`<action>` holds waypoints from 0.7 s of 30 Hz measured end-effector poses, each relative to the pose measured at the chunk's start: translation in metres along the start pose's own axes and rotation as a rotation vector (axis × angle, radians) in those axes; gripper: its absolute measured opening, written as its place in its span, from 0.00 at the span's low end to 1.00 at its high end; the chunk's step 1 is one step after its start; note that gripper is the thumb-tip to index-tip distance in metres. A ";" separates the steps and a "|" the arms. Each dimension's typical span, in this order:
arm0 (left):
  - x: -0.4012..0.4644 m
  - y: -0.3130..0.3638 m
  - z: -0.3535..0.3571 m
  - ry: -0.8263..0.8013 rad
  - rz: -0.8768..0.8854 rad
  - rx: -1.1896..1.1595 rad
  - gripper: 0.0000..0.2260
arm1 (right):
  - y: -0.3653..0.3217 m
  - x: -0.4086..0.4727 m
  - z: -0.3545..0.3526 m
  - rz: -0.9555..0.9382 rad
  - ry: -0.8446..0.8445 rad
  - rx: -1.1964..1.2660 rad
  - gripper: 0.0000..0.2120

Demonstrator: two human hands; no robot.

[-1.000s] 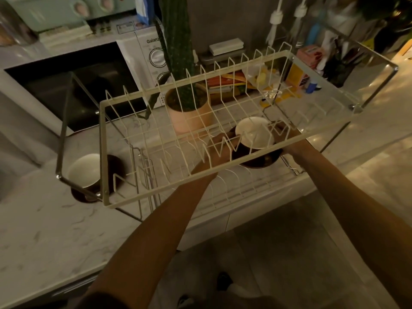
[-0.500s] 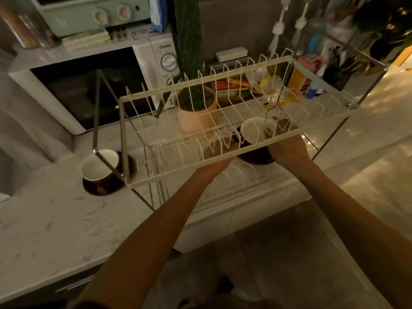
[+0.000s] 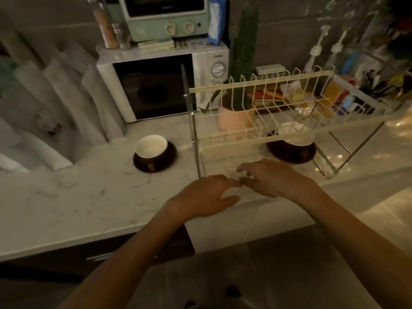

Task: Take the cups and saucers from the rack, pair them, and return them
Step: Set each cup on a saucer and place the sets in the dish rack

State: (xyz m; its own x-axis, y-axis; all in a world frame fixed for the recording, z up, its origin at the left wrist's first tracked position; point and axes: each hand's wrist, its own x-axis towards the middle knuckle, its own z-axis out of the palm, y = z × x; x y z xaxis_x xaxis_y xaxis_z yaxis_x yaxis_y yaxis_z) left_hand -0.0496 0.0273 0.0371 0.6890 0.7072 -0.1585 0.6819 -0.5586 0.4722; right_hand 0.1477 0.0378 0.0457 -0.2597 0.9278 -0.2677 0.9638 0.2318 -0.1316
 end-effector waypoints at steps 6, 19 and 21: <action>-0.088 -0.047 -0.005 -0.127 -0.220 0.120 0.22 | -0.077 0.002 0.003 -0.214 -0.160 -0.064 0.23; -0.166 -0.166 -0.067 0.066 -0.665 0.402 0.25 | -0.178 0.069 0.006 -0.173 0.168 -0.022 0.27; -0.160 -0.181 -0.069 0.152 -0.677 0.370 0.25 | -0.184 0.088 0.008 -0.109 0.215 0.033 0.28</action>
State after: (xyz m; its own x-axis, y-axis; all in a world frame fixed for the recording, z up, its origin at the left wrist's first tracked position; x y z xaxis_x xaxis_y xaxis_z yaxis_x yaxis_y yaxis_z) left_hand -0.3001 0.0452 0.0368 0.0713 0.9819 -0.1753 0.9972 -0.0739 -0.0081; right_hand -0.0528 0.0745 0.0389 -0.3400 0.9395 -0.0415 0.9273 0.3276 -0.1810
